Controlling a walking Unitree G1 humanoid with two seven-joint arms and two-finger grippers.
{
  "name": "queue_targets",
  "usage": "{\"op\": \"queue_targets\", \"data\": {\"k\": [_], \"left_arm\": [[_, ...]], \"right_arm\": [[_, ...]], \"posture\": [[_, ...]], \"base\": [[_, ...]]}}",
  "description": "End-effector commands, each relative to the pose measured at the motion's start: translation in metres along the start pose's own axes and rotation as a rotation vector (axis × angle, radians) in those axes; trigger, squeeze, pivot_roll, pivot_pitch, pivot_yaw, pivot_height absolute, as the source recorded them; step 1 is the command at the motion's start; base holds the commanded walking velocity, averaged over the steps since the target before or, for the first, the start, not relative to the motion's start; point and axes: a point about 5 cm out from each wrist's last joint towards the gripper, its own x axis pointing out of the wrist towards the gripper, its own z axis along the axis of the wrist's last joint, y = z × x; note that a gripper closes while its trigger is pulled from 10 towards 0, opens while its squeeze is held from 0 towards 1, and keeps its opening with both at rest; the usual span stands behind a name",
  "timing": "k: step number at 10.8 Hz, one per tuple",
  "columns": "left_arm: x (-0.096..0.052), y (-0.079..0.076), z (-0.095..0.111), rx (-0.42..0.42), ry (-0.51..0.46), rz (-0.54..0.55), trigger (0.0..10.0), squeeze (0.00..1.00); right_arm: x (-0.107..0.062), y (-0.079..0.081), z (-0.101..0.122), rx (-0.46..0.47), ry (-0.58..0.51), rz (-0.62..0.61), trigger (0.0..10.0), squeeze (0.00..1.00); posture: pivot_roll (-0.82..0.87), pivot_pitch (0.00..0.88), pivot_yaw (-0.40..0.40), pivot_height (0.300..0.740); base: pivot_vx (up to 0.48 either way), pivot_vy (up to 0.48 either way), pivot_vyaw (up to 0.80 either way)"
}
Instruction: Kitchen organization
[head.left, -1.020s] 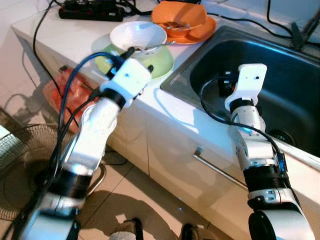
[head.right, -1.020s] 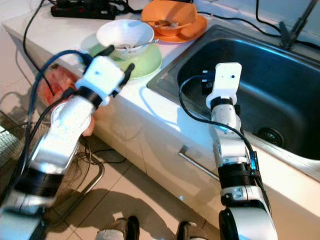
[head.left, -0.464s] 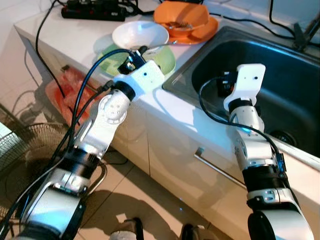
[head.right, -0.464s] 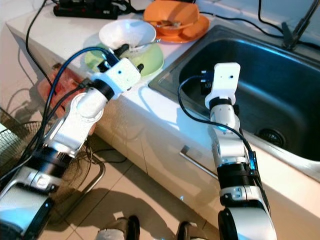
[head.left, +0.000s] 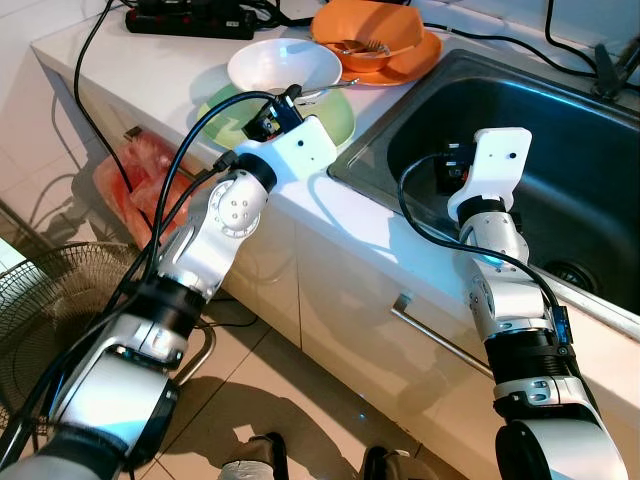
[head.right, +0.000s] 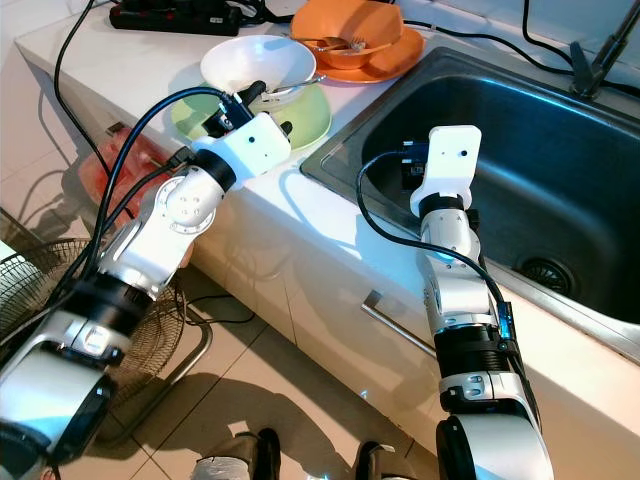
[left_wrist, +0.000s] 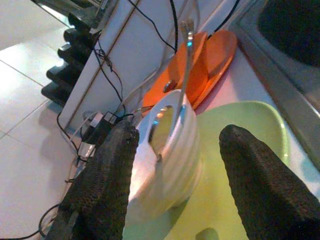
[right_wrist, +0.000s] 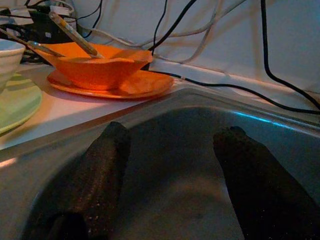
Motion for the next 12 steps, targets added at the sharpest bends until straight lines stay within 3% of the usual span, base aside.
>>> {"op": "queue_targets", "data": {"k": [1, 3, 4, 5, 12], "left_arm": [[0.0034, 0.0004, 0.0042, 0.011, -0.021, 0.009, 10.0, 0.0], [0.0087, 0.0006, 0.0048, 0.015, -0.02, 0.025, 10.0, 0.0], [0.0098, 0.0004, 0.0044, 0.013, -0.019, 0.029, 3.6, 0.0], [0.0104, -0.0006, 0.0041, 0.008, -0.023, 0.03, 0.0, 0.0], [0.0106, -0.0055, 0.002, 0.007, -0.029, 0.017, 0.0, 0.0]], "right_arm": [[0.0013, -0.0012, 0.0037, -0.001, -0.014, -0.006, 10.0, 0.0], [0.0002, -0.0013, 0.0027, 0.0, -0.012, -0.009, 10.0, 0.0], [-0.0003, -0.0016, 0.0026, -0.001, -0.013, -0.011, 10.0, 0.0], [-0.0008, -0.0024, 0.0028, -0.001, -0.013, -0.015, 10.0, 0.0], [-0.0023, -0.0027, -0.0009, 0.001, -0.002, -0.025, 10.0, 0.0]], "posture": [[0.07, 0.16, 0.009, 0.74], [0.06, 0.158, 0.011, 0.74], [0.06, 0.158, 0.013, 0.74], [0.06, 0.158, 0.013, 0.74], [0.06, 0.16, 0.017, 0.74]], "base": [[0.0, 0.0, 0.0], [0.0, 0.0, 0.0], [0.0, 0.0, 0.0], [0.0, 0.0, 0.0], [0.0, 0.0, 0.0]]}}
